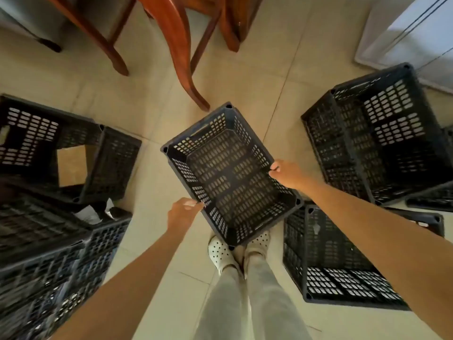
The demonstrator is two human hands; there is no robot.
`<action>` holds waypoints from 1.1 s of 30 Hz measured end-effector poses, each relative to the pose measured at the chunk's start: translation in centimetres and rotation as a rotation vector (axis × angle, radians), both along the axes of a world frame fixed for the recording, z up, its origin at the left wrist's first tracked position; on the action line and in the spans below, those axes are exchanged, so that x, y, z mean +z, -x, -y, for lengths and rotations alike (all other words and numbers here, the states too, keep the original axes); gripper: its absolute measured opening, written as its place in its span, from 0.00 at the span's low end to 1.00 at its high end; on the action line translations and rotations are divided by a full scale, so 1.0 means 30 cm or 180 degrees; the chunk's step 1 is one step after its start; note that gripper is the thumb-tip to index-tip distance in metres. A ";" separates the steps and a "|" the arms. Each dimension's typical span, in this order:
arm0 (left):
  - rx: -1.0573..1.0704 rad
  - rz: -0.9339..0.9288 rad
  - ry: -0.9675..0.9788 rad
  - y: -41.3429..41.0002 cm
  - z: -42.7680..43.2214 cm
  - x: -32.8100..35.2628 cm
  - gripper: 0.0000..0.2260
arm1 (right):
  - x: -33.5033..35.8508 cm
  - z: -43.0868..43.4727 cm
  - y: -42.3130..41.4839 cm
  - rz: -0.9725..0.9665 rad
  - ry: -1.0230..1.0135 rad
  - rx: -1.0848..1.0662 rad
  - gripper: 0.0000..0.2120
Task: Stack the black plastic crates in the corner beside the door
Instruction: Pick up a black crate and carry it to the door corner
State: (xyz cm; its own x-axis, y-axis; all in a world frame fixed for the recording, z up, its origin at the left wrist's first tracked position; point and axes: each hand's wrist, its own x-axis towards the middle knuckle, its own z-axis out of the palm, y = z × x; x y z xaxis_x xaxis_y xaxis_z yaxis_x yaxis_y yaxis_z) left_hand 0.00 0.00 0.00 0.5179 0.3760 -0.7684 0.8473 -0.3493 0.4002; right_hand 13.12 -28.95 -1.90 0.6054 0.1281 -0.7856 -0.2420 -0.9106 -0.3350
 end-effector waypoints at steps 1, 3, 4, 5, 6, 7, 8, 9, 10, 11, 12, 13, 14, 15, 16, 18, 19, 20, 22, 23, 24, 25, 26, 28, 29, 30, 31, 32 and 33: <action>0.0065 -0.0075 -0.0008 -0.005 0.006 -0.039 0.14 | -0.031 -0.006 -0.013 -0.0069 0.0015 -0.0023 0.19; 0.0309 -0.0177 -0.0021 -0.021 0.013 -0.127 0.17 | -0.097 -0.013 -0.046 -0.0139 0.0032 0.0024 0.20; 0.0453 -0.0232 0.0028 -0.027 0.022 -0.164 0.18 | -0.125 -0.016 -0.061 -0.0169 0.0054 0.0082 0.20; 0.0534 -0.0257 0.0052 -0.036 0.031 -0.208 0.19 | -0.163 -0.018 -0.078 -0.0157 0.0087 0.0150 0.20; 0.0565 -0.0277 0.0034 -0.048 0.036 -0.250 0.21 | -0.199 -0.017 -0.093 -0.0118 0.0129 0.0178 0.21; 0.0594 -0.0253 -0.0027 -0.058 0.037 -0.297 0.22 | -0.242 -0.012 -0.107 -0.0069 0.0185 0.0162 0.22; 0.0621 -0.0215 -0.0105 -0.066 0.036 -0.340 0.24 | -0.279 -0.008 -0.117 -0.0011 0.0267 0.0134 0.24; 0.0689 -0.0191 -0.0174 -0.070 0.032 -0.385 0.27 | -0.320 -0.001 -0.123 0.0017 0.0375 0.0115 0.26; 0.0792 -0.0172 -0.0221 -0.073 0.027 -0.423 0.29 | -0.357 0.005 -0.125 0.0050 0.0490 0.0112 0.27; 0.0939 -0.0167 -0.0224 -0.073 0.020 -0.457 0.32 | -0.395 0.010 -0.124 0.0064 0.0590 0.0111 0.28; 0.1104 -0.0184 -0.0189 -0.072 0.015 -0.487 0.36 | -0.430 0.013 -0.121 0.0067 0.0660 0.0081 0.29; 0.1270 -0.0192 -0.0102 -0.069 0.012 -0.515 0.38 | -0.466 0.016 -0.119 0.0056 0.0690 0.0018 0.29; 0.1410 -0.0199 0.0028 -0.065 0.011 -0.542 0.38 | -0.499 0.016 -0.117 0.0045 0.0693 -0.0057 0.29; 0.1493 -0.0214 0.0140 -0.061 0.012 -0.564 0.37 | -0.528 0.016 -0.116 0.0036 0.0683 -0.0134 0.27; 0.1505 -0.0244 0.0187 -0.056 0.009 -0.583 0.33 | -0.555 0.013 -0.117 0.0037 0.0673 -0.0204 0.26; 0.1428 -0.0241 0.0087 -0.048 -0.005 -0.607 0.26 | -0.589 0.002 -0.118 0.0124 0.0659 -0.0310 0.25; 0.1359 -0.0217 0.0003 -0.045 -0.022 -0.619 0.24 | -0.603 -0.007 -0.120 0.0234 0.0637 -0.0336 0.24; 0.1254 -0.0214 -0.0046 -0.046 -0.039 -0.624 0.22 | -0.611 -0.014 -0.125 0.0370 0.0617 -0.0338 0.23; 0.1007 -0.0275 -0.0039 -0.058 -0.067 -0.617 0.23 | -0.610 -0.025 -0.146 0.0472 0.0648 -0.0266 0.23; 0.0906 -0.0307 -0.0008 -0.062 -0.073 -0.608 0.24 | -0.599 -0.028 -0.158 0.0387 0.0719 -0.0211 0.24; 0.0816 -0.0330 0.0012 -0.065 -0.074 -0.594 0.24 | -0.581 -0.031 -0.171 0.0228 0.0804 -0.0180 0.25; 0.0734 -0.0333 0.0006 -0.064 -0.074 -0.578 0.24 | -0.559 -0.031 -0.177 0.0064 0.0854 -0.0208 0.26; 0.0661 -0.0320 -0.0018 -0.063 -0.076 -0.560 0.24 | -0.540 -0.031 -0.177 -0.0038 0.0873 -0.0267 0.27; 0.0528 -0.0269 -0.0071 -0.066 -0.085 -0.512 0.23 | -0.500 -0.027 -0.164 -0.0054 0.0875 -0.0399 0.27; 0.0457 -0.0263 -0.0099 -0.072 -0.093 -0.482 0.22 | -0.470 -0.023 -0.158 -0.0039 0.0862 -0.0440 0.28; 0.0373 -0.0273 -0.0136 -0.079 -0.102 -0.447 0.22 | -0.432 -0.020 -0.154 -0.0063 0.0850 -0.0439 0.28; 0.0286 -0.0281 -0.0176 -0.086 -0.112 -0.409 0.21 | -0.389 -0.015 -0.150 -0.0135 0.0842 -0.0417 0.27; 0.0209 -0.0281 -0.0223 -0.095 -0.119 -0.371 0.20 | -0.343 -0.011 -0.151 -0.0242 0.0826 -0.0400 0.27; 0.0142 -0.0268 -0.0273 -0.104 -0.126 -0.331 0.20 | -0.297 -0.007 -0.154 -0.0364 0.0805 -0.0387 0.26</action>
State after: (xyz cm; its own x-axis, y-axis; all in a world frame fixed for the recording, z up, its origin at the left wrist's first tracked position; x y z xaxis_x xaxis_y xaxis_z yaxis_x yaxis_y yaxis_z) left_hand 3.12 3.77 -9.94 0.4342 0.4634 -0.7724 0.8921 -0.3405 0.2972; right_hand 17.75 -28.75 -10.80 0.5101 -0.1483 -0.8472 -0.3775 -0.9237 -0.0657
